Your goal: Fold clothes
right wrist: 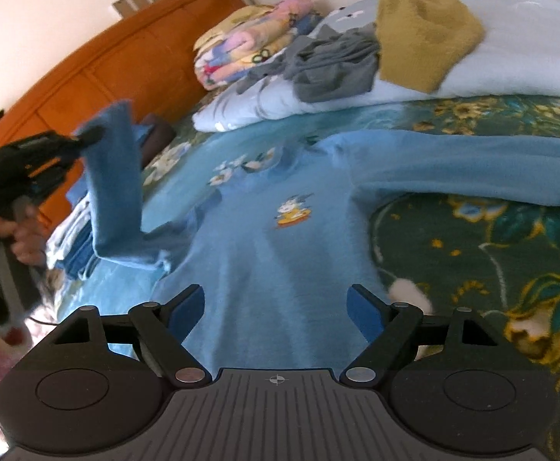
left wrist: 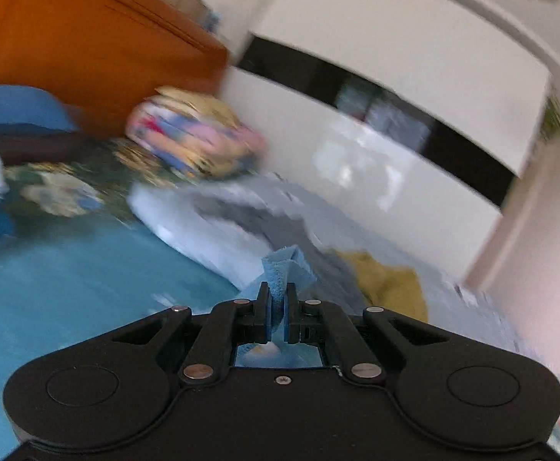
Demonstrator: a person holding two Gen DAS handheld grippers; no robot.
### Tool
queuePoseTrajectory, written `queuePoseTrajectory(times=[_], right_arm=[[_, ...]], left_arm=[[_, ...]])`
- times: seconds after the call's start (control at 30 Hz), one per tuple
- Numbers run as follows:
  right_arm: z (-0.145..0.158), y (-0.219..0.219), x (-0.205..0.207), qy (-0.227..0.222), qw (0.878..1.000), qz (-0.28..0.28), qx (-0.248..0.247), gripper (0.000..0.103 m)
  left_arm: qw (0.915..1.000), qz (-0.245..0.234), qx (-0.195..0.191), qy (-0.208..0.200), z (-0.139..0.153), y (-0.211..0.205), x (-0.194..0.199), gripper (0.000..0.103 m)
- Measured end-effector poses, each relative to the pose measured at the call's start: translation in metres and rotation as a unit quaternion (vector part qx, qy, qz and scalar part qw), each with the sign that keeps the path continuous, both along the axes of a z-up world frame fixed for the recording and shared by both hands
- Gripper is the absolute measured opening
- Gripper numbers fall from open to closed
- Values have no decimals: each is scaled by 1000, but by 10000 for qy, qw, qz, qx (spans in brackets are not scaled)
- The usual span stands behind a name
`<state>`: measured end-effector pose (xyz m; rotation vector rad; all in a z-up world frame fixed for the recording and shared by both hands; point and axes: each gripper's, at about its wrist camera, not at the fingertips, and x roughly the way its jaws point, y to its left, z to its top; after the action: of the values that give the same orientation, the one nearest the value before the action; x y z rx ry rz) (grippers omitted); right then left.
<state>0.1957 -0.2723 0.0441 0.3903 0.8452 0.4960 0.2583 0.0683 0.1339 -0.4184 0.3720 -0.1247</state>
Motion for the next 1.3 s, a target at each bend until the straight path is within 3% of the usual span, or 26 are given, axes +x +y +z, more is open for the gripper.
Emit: queuePoseTrajectory(times=[0.33, 0.53, 0.63, 0.67, 0.8, 0.87, 0.93, 1.13, 1.3], right_arm=[[-11, -35, 0, 227, 9992, -335, 15, 80], [-13, -28, 13, 147, 9996, -223, 99, 80], [-11, -16, 27, 55, 9997, -105, 230, 80], [-11, -9, 33, 48, 9996, -28, 289, 80], [-16, 31, 61, 107, 9973, 563, 464, 77], [-24, 49, 73, 225, 9959, 744, 460, 73], [-32, 66, 85, 343, 9941, 923, 453, 71], [-55, 86, 115, 589, 9940, 894, 222, 66], [-60, 94, 135, 536, 9940, 927, 204, 65]], left_arm=[[9909, -858, 436, 944, -69, -76, 20, 2], [9812, -1241, 624, 1342, -98, -105, 22, 3], [9891, -979, 389, 1025, -72, -73, 6, 12], [9914, -817, 409, 940, -65, -60, 0, 18], [9950, -87, 669, 733, -51, -9, -26, 23], [9933, 204, 827, 777, -54, 13, -41, 33], [9900, 535, 947, 894, -62, 34, -59, 34], [9811, 1169, 602, 1420, -91, 85, -99, 39], [9774, 1290, 490, 1604, -102, 100, -111, 41]])
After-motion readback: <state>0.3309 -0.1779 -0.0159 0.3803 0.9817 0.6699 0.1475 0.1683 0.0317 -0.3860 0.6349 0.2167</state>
